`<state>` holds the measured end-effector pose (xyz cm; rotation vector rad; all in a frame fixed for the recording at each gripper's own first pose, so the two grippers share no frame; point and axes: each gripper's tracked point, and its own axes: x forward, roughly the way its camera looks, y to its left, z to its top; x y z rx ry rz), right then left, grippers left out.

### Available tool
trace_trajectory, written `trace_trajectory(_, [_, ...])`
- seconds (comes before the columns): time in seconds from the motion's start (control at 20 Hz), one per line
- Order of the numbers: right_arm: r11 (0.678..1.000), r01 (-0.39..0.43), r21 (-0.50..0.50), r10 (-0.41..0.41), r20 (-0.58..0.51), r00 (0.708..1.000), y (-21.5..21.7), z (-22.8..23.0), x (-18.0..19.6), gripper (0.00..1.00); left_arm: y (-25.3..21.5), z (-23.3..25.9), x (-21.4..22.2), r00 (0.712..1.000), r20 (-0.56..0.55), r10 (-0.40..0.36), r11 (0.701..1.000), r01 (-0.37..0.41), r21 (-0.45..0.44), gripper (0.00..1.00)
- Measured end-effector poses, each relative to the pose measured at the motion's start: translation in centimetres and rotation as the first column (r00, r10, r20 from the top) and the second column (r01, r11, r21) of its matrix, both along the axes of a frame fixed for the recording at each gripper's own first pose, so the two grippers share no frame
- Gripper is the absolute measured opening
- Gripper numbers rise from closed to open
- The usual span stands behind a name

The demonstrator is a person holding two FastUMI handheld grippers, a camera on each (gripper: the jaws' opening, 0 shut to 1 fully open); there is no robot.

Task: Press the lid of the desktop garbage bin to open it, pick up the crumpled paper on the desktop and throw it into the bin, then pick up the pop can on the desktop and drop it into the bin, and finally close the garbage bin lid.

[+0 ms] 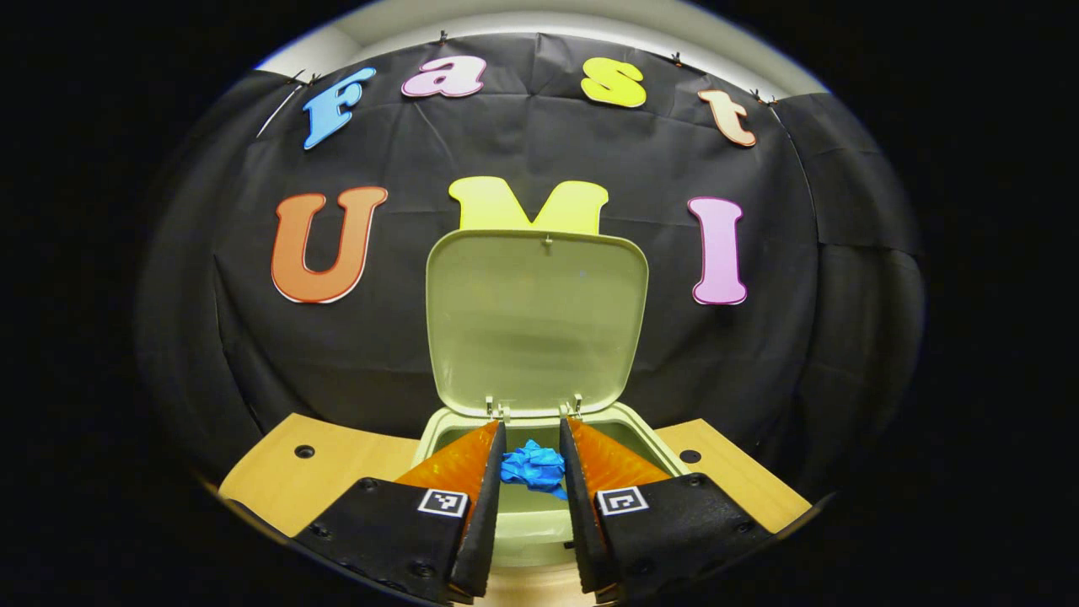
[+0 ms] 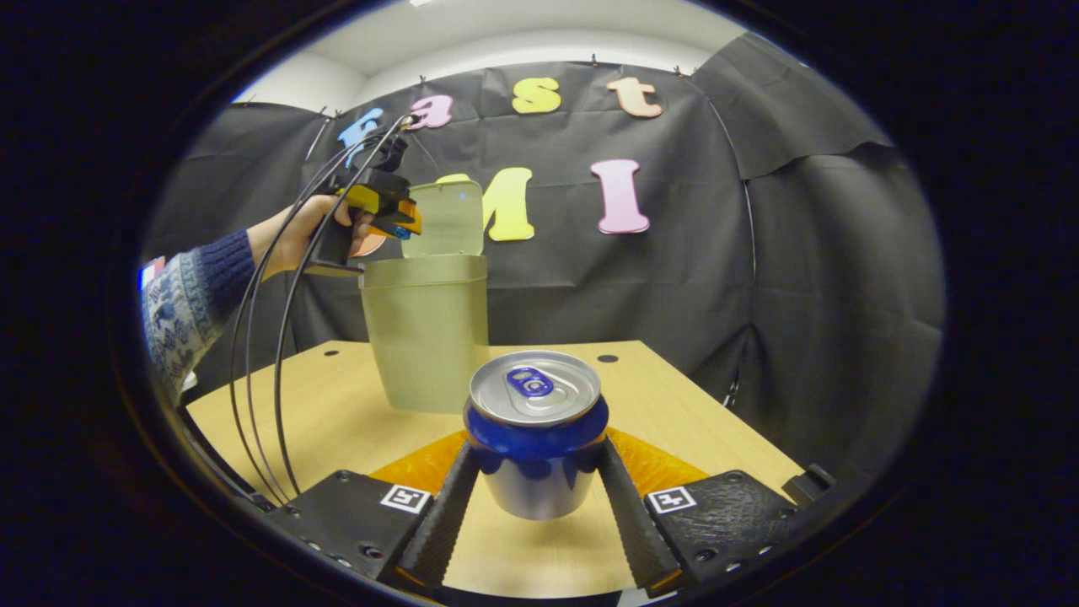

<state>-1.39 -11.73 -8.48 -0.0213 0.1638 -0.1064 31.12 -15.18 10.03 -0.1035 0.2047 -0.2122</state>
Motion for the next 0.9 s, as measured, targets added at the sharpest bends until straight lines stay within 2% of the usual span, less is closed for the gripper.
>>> trace_trajectory(0.15, [1.0,0.007,0.013,-0.007,-0.007,1.0,-0.3,-0.2,-0.2,0.78,0.5,-0.4,0.2,1.0,-0.012,0.023,1.0,-0.023,0.002,0.42])
trace_trajectory(0.4, [1.0,0.008,0.022,-0.007,-0.027,1.0,0.0,-0.8,-0.1,0.78,0.5,-0.7,-0.4,0.999,-0.032,0.016,1.0,-0.017,-0.022,0.48])
trace_trajectory(0.45, [1.0,0.009,0.017,-0.008,-0.029,1.0,0.1,-0.7,-0.2,0.78,0.6,-1.0,-0.6,0.999,-0.044,0.019,1.0,-0.02,-0.022,0.63])
trace_trajectory(0.5, [1.0,0.011,0.014,-0.01,-0.03,1.0,0.1,-0.8,-0.2,0.78,0.6,-1.2,-0.9,0.999,-0.048,0.023,1.0,-0.024,-0.016,0.56])
trace_trajectory(0.55, [1.0,0.013,0.013,-0.013,-0.031,0.999,0.2,-0.8,-0.2,0.78,0.3,-1.0,-1.3,0.999,-0.041,0.006,1.0,-0.006,-0.018,0.74])
trace_trajectory(0.6, [1.0,0.016,0.013,-0.016,-0.034,0.999,0.3,-1.0,-0.2,0.78,0.3,-0.8,-1.7,1.0,-0.028,0.002,1.0,-0.002,-0.009,0.71])
trace_trajectory(0.65, [1.0,0.016,0.012,-0.016,-0.037,0.999,0.4,-1.1,-0.2,0.8,0.9,-0.7,-1.9,1.0,-0.015,0.018,1.0,-0.018,0.006,0.83])
trace_trajectory(0.75, [1.0,0.012,0.004,-0.012,-0.042,0.999,0.9,-1.3,-0.1,0.78,1.7,-0.2,-2.4,0.999,0.009,0.035,0.999,-0.036,0.022,0.88])
trace_trajectory(0.8, [1.0,0.008,-0.004,-0.009,-0.042,0.999,1.1,-1.3,0.0,0.78,1.6,0.1,-2.9,0.999,0.02,0.028,0.999,-0.029,0.022,0.96])
trace_trajectory(0.85, [1.0,0.008,-0.012,-0.009,-0.039,0.999,1.2,-1.2,0.2,0.78,1.6,0.4,-3.2,0.999,0.036,0.021,0.999,-0.022,0.03,0.91])
trace_trajectory(0.9, [1.0,0.004,-0.022,-0.005,-0.035,0.999,1.3,-1.1,0.3,0.78,2.1,0.6,-3.7,0.998,0.053,0.037,0.998,-0.04,0.056,1.0])
